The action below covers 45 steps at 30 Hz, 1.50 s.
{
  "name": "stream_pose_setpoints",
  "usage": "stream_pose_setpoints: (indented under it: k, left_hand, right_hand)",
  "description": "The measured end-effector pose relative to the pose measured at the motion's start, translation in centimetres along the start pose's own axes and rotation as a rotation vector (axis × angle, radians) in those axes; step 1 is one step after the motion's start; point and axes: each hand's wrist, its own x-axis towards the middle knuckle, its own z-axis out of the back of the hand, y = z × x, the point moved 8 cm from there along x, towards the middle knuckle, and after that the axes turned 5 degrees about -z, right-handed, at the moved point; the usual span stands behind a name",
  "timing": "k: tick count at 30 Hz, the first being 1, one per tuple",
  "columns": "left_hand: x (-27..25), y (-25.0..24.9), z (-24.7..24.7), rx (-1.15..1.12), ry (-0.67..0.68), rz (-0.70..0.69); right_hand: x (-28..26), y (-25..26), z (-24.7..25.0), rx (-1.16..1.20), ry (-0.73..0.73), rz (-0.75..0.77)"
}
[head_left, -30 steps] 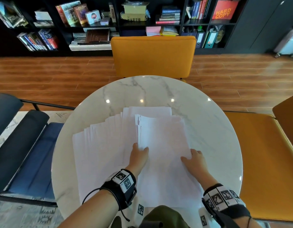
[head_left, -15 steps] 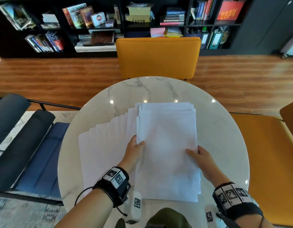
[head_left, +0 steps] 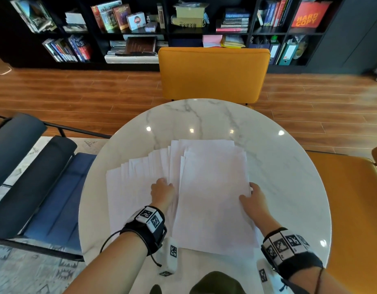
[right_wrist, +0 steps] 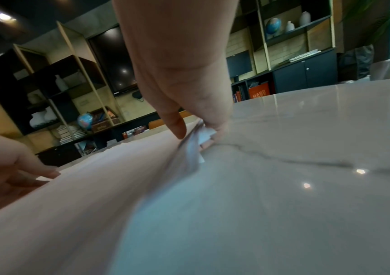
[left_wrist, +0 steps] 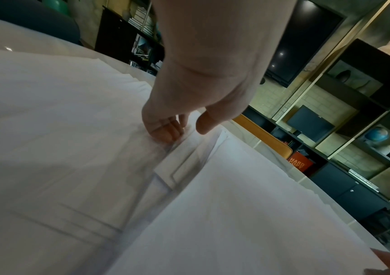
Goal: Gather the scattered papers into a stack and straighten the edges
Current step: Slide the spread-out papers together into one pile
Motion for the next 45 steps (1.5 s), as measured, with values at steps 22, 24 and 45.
stream_pose_setpoints:
  k: [22, 24, 45]
  left_hand:
    - [-1.0, -1.8, -2.1, 0.089, -0.031, -0.089]
    - [-1.4, -2.1, -2.3, 0.124, -0.028, -0.118]
    - [-4.1, -4.1, -2.8, -0.384, 0.23, -0.24]
  right_hand:
    - [-0.5, 0.5, -0.7, -0.187, 0.038, -0.065]
    - [-0.5, 0.3, -0.7, -0.175, 0.038, -0.063]
    - [-0.8, 0.1, 0.0, -0.031, 0.05, 0.014]
